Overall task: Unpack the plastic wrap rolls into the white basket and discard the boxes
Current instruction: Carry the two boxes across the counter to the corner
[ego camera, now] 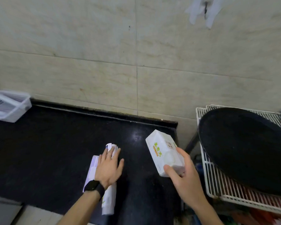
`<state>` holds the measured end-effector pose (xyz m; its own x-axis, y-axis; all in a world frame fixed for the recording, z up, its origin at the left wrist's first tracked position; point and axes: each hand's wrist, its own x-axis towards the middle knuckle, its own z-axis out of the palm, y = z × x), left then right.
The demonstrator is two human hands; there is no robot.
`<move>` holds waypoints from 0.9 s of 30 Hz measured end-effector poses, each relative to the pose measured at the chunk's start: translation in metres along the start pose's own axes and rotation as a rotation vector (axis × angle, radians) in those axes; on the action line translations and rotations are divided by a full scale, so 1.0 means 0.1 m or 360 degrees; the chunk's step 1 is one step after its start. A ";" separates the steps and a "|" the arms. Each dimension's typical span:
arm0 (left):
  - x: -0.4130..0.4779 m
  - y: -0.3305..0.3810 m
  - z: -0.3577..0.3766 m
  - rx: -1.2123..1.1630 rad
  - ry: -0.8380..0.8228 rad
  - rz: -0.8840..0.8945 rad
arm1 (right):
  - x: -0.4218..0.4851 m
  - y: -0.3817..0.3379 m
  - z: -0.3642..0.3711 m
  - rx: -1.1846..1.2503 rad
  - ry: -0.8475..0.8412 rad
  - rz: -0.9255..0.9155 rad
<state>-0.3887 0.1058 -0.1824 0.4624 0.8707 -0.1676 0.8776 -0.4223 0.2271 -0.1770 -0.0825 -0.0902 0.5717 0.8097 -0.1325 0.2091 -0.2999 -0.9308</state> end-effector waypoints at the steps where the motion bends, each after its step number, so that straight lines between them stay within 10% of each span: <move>1: -0.03 -0.15 0.02 0.0018 -0.0032 -0.0040 | -0.04 0.04 0.16 -0.0071 -0.0030 0.0038; 27: -0.31 -1.37 0.58 -0.0349 -0.0336 -0.0025 | -0.41 1.19 2.13 -0.1126 -0.0014 0.0298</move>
<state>-0.5159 0.1222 -0.2644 0.4854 0.7952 -0.3635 0.8470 -0.3246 0.4209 -0.3442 -0.0441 -0.2679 0.6422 0.7161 -0.2735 0.5728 -0.6854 -0.4495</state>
